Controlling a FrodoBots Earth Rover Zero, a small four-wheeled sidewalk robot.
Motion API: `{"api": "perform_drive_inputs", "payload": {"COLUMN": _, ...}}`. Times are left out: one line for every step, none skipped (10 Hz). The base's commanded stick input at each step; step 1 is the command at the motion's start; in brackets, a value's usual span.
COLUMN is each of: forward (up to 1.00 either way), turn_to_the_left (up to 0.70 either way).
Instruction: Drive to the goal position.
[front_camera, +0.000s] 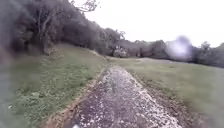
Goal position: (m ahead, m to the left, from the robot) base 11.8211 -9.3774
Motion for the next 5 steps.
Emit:
{"api": "perform_drive_inputs", "payload": {"forward": 0.70, "turn_to_the_left": 0.00}}
{"api": "perform_drive_inputs", "payload": {"forward": 0.70, "turn_to_the_left": 0.00}}
{"api": "perform_drive_inputs", "payload": {"forward": 0.70, "turn_to_the_left": 0.00}}
{"api": "perform_drive_inputs", "payload": {"forward": 0.70, "turn_to_the_left": 0.00}}
{"api": "perform_drive_inputs", "payload": {"forward": 0.70, "turn_to_the_left": 0.00}}
